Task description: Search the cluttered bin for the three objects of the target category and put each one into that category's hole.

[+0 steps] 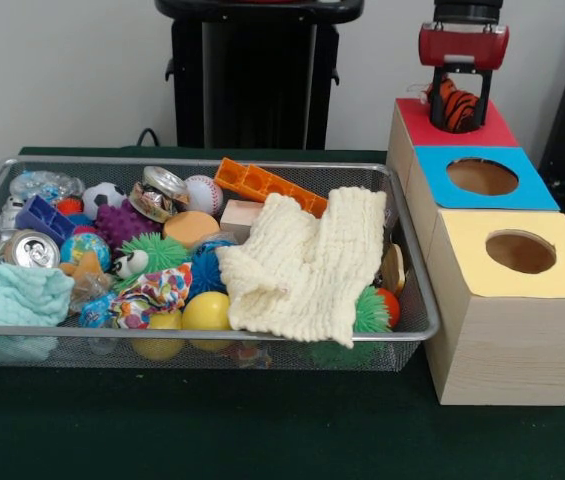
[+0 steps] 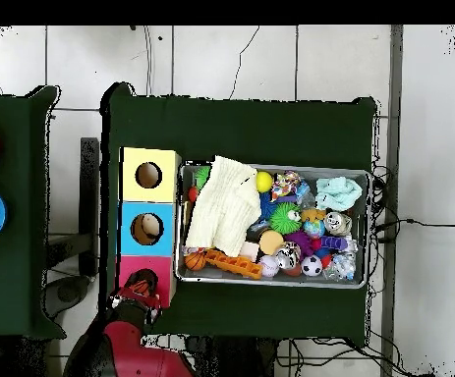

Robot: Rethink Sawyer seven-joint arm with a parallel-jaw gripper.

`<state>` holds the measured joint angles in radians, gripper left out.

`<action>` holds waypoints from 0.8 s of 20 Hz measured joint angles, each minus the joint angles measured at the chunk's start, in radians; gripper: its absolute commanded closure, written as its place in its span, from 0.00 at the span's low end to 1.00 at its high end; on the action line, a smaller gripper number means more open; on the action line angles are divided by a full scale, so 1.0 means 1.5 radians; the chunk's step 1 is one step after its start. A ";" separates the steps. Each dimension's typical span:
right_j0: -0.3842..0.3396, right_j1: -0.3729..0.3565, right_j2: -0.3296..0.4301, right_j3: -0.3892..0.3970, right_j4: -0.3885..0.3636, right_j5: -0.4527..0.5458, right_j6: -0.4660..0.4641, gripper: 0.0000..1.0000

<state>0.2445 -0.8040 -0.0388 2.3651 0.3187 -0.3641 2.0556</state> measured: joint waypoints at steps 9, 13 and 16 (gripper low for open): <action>-0.002 -0.045 -0.007 0.017 0.000 0.055 0.000 0.00; -0.002 -0.068 -0.015 0.021 0.000 0.091 0.000 0.00; -0.001 -0.088 -0.024 0.021 -0.001 0.123 0.000 0.00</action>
<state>0.2432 -0.9366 -0.0751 2.3965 0.3179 -0.1793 2.0556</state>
